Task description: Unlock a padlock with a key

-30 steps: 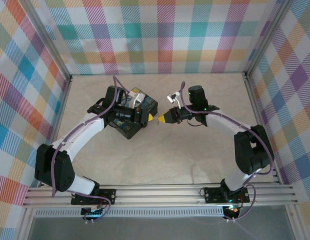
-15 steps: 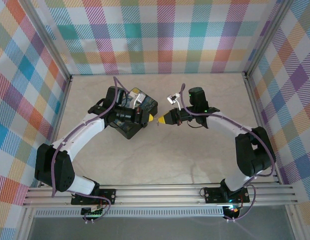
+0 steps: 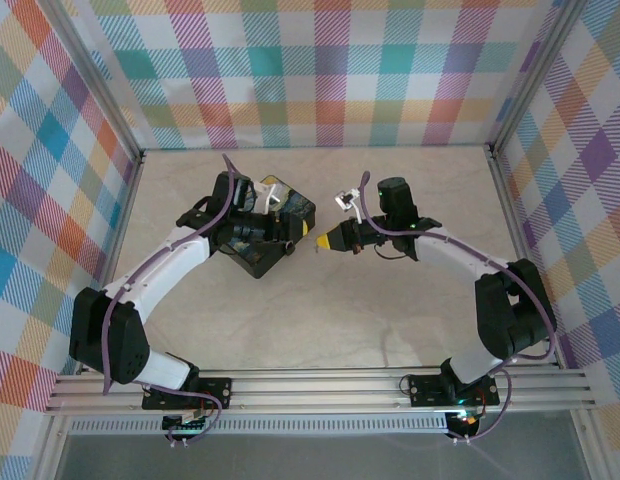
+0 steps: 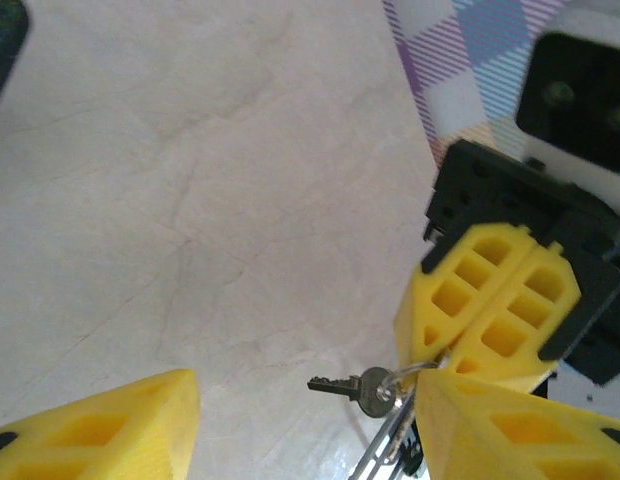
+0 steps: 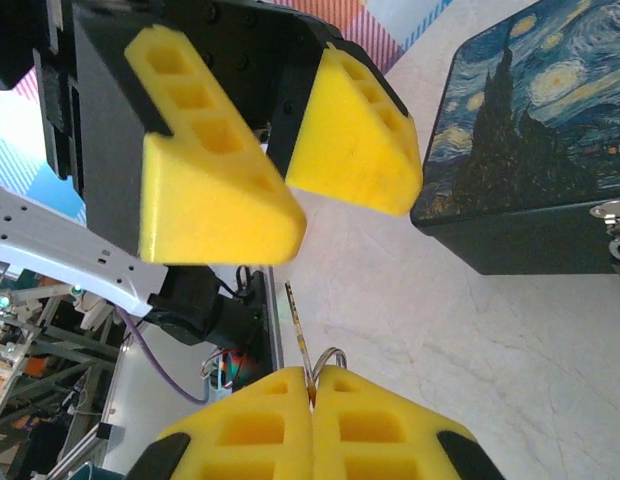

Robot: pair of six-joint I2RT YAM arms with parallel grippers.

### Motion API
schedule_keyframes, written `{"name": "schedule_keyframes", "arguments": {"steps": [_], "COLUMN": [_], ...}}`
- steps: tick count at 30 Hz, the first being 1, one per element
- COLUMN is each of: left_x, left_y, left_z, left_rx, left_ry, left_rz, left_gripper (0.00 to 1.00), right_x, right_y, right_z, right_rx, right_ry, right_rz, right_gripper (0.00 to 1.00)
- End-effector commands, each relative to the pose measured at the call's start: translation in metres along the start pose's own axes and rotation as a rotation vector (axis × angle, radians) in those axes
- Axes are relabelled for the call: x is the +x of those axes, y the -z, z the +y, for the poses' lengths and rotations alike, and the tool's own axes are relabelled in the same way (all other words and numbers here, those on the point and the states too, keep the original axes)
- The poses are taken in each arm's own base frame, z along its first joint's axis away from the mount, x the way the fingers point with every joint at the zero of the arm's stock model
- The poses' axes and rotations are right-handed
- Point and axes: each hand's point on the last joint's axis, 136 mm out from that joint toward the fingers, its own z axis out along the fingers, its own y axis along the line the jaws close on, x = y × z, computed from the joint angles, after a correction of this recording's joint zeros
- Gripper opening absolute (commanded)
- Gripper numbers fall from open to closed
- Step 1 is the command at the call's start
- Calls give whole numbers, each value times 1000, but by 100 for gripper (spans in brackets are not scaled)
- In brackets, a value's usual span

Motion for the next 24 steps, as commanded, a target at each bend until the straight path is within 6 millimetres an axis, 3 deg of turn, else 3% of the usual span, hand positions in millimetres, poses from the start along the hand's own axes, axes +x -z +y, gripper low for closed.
{"name": "schedule_keyframes", "arguments": {"steps": [1, 5, 10, 12, 17, 24], "left_x": [-8, 0, 2, 6, 15, 19], "left_y": [4, -1, -10, -6, 9, 6], "left_z": [16, 40, 34, 43, 56, 45], "left_rx": [-112, -249, -219, -263, -245, -200], "left_ry": [111, 203, 281, 354, 625, 824], "left_rz": [-86, -160, -220, -228, -223, -134], "left_gripper": [60, 62, 64, 64, 66, 66], "right_x": [0, 3, 11, 15, 21, 17], "right_y": [6, 13, 15, 16, 16, -2], "right_z": [-3, -18, -17, -17, -8, -7], "right_rx": [49, 131, 136, 143, 182, 312], "right_ry": [11, -45, -73, -69, 47, 233], "right_rz": [-17, -30, -21, -19, -20, -19], "right_gripper": [3, 3, 2, 2, 3, 3]}}
